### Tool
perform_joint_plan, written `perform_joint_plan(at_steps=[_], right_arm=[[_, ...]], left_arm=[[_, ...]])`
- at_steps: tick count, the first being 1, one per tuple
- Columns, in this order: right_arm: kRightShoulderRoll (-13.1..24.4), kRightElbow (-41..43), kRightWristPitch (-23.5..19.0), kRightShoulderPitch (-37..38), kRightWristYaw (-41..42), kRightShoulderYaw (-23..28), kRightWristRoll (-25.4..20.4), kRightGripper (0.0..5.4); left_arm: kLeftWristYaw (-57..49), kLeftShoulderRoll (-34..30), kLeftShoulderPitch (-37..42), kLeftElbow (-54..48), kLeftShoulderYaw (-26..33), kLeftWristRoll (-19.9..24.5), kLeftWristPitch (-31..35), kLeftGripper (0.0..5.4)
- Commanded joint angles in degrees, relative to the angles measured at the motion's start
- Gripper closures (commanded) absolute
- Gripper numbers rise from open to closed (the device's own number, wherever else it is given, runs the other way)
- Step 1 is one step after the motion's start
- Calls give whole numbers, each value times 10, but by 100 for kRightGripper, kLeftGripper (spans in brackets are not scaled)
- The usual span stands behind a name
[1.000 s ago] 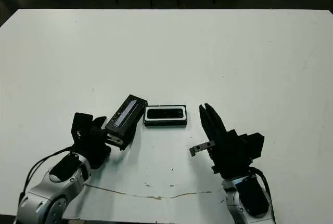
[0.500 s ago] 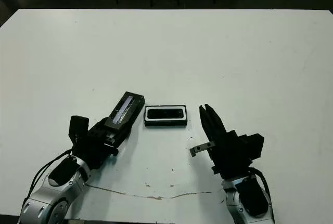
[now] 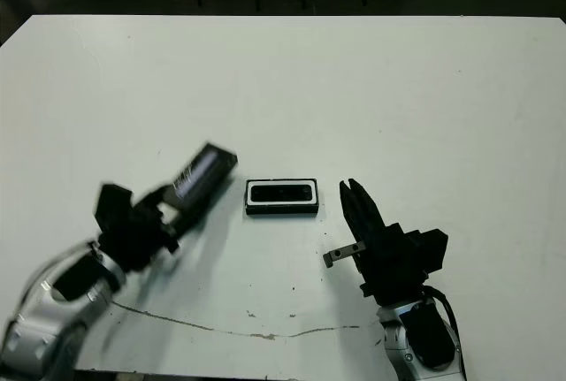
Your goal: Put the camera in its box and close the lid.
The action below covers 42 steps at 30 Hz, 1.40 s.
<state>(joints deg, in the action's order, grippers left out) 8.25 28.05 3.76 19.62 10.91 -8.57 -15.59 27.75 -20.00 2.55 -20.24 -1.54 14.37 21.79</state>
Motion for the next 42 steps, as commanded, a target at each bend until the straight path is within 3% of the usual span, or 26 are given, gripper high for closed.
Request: perform_joint_plan(at_steps=[1, 5, 13, 16, 21, 27, 33, 42], right_arm=[[-2, 1, -8, 54, -5, 3, 7, 540], [0, 6, -17, 52, -3, 6, 1, 540], [18, -22, -10, 28, 17, 43, -3, 540], [44, -25, -39, 6, 37, 75, -13, 540], [90, -54, -100, -45, 96, 142, -85, 540], [133, -81, -143, -93, 122, 191, -111, 540], [132, -91, -150, -104, 130, 200, -109, 540], [130, -80, -143, -92, 130, 195, -89, 540]], left_arm=[[104, -56, 77, 85, 6, 24, -27, 268], [213, -92, 186, 197, -9, 39, -33, 268], [394, -98, 342, 426, -77, 3, -84, 268], [456, -89, 383, 485, -105, -7, -83, 268], [537, -55, 442, 598, -134, -32, -114, 268], [592, -3, 477, 718, -123, -36, -138, 268], [594, 26, 473, 764, -103, -39, -141, 268], [586, 38, 462, 764, -116, -77, -164, 268]])
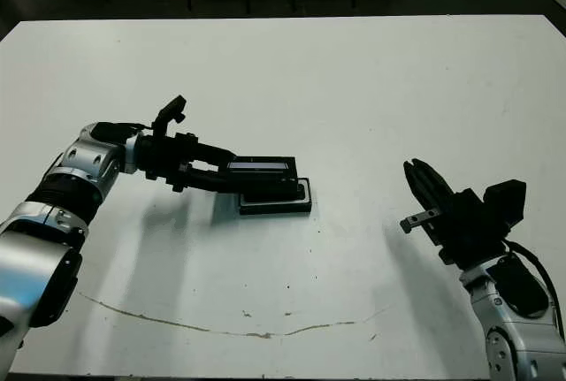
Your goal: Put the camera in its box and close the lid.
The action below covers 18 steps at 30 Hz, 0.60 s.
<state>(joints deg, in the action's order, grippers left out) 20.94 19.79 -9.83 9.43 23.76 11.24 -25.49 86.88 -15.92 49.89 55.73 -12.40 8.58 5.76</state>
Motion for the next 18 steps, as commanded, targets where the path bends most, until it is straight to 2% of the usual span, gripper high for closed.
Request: perform_joint_plan(at_steps=[1, 7, 13, 18], right_arm=[[2, 2, -6, 11, 4, -4, 11, 540], [-6, 3, -6, 16, 13, -5, 5, 540], [-11, -8, 12, 17, 30, -4, 7, 540], [-13, -6, 5, 19, 25, -3, 5, 540]], left_arm=[[-7, -3, -13, 3, -7, -22, -3, 268], [-3, 1, -22, 5, -7, -30, -10, 268], [5, 1, -25, 1, -16, -40, -5, 268], [4, 4, -32, -10, -22, -45, -1, 268]])
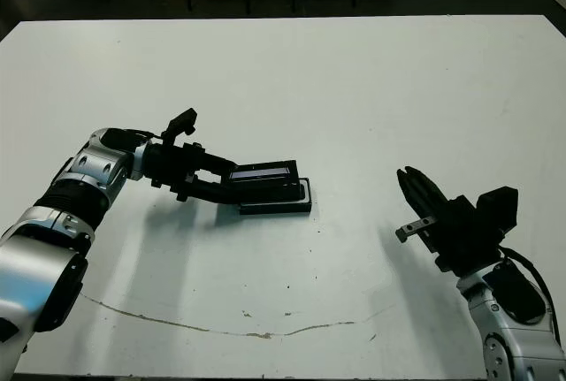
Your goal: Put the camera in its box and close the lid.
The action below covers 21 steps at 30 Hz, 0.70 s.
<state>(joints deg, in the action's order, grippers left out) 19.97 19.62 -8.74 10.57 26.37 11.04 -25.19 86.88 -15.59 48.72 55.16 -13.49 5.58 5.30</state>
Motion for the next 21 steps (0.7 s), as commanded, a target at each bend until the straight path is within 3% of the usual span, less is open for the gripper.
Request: perform_joint_plan(at_steps=[1, 14, 21], right_arm=[[-3, -4, -7, 8, -1, -1, 2, 540], [-9, -18, 6, 9, 9, -2, 1, 540], [-6, 24, -13, 31, -15, 1, 9, 540]], left_arm=[[4, 1, -22, -4, -13, -17, 3, 268], [-9, 22, -44, -29, -32, -23, -1, 268], [-23, 38, -51, -22, -43, -33, -13, 268]])
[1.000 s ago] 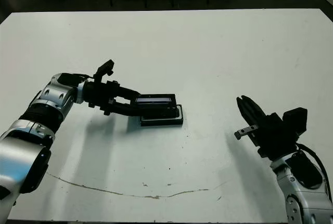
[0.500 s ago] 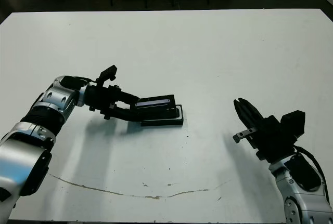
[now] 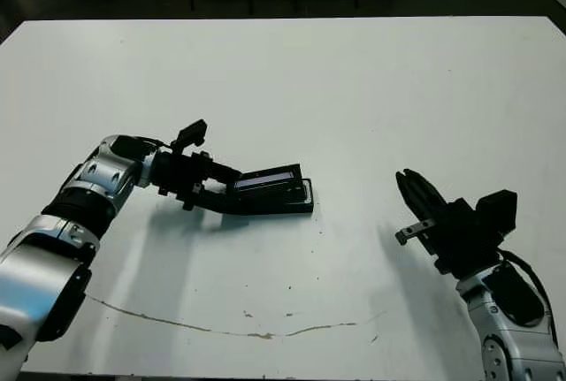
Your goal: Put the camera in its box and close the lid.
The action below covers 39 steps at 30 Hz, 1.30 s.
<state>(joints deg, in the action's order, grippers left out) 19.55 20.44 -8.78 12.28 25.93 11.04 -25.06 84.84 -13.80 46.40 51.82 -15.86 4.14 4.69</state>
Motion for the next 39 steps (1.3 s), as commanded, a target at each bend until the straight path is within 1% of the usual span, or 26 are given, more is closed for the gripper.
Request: perform_joint_plan(at_steps=[1, 6, 9, 13, 15, 19, 22, 26, 28, 32, 34, 39], right_arm=[[0, 21, -12, 17, -13, 1, 9, 540], [1, 48, -15, 30, -28, 1, 20, 540], [1, 37, -7, 26, -17, 2, 14, 540], [3, 44, -13, 29, -24, 2, 21, 540], [2, 40, -5, 29, -21, 2, 23, 540], [-1, 29, 8, 27, -10, 5, 19, 540], [-3, 23, 18, 27, -6, 5, 20, 540], [-4, -2, 36, 20, 14, 7, 8, 540], [-1, 2, 29, 21, 11, 7, 7, 540], [-2, -8, 43, 17, 18, 5, 9, 540], [-3, -10, 43, 15, 20, 4, 6, 540], [-1, -15, 38, 12, 26, 5, -3, 540]], left_arm=[[-6, 24, -30, 16, -19, -19, -14, 268], [-11, 43, -20, 36, -35, -35, -8, 268], [-18, 54, -21, 45, -38, -37, -10, 268], [-26, 62, -22, 45, -48, -44, -9, 268], [-26, 66, -20, 42, -53, -44, 0, 268], [-31, 77, -21, 44, -58, -45, -11, 268], [-32, 86, -17, 50, -61, -49, -5, 268], [-31, 98, 0, 65, -74, -61, -3, 268], [-33, 102, 11, 69, -81, -70, -4, 268], [-38, 102, 32, 61, -101, -94, -19, 268], [-41, 100, 39, 55, -109, -105, -34, 268], [-46, 95, 49, 38, -120, -119, -30, 268]])
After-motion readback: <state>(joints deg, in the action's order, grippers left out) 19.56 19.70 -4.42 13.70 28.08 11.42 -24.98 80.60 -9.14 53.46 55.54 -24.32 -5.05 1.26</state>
